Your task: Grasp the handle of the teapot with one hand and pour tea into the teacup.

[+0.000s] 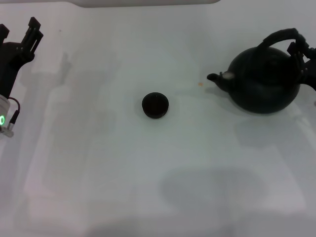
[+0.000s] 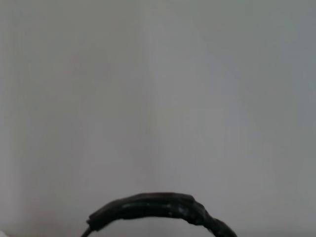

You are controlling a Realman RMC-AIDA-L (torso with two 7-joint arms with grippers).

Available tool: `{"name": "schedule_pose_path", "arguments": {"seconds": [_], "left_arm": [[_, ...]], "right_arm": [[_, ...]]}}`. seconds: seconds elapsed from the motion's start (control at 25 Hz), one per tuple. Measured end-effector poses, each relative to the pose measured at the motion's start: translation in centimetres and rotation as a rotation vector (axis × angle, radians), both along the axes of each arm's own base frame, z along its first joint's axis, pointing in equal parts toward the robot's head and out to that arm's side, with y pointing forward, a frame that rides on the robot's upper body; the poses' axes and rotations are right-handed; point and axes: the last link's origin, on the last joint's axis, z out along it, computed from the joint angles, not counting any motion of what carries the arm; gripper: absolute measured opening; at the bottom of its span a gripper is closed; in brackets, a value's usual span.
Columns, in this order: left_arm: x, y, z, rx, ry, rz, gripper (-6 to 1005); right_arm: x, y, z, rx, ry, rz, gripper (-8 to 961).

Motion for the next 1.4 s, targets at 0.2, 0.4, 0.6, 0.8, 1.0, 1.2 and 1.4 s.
{"name": "schedule_pose_path", "arguments": {"seconds": [0.2,0.4,0.6,0.8,1.0,1.2,1.4], "left_arm": [[0.0,0.0,0.0,0.000,-0.001,0.000,877],[0.0,0.0,0.0,0.000,-0.002,0.000,877],[0.0,0.0,0.0,-0.001,0.000,0.000,876],[0.0,0.0,0.0,-0.001,0.003,-0.002,877],[0.1,0.0,0.0,-0.003,0.005,-0.008,877],[0.2,0.0,-0.1,-0.007,0.009,-0.015,877],[0.3,0.1,-0.2,-0.010,0.047,-0.019,877]], "right_arm": [[-0.1,0.2,0.0,0.002,0.005,0.000,195],[0.0,0.1,0.2,0.002,0.037,-0.012,404],[0.2,-0.1,0.3,0.002,0.064,-0.024,646],[0.3,-1.1,0.8,0.028,0.093,0.000,806],[0.5,-2.7,1.4,0.059,0.108,0.030,835],[0.9,-4.6,2.0,0.087,0.111,0.058,865],[1.7,-5.3,2.4,0.127,0.083,0.027,862]]}}
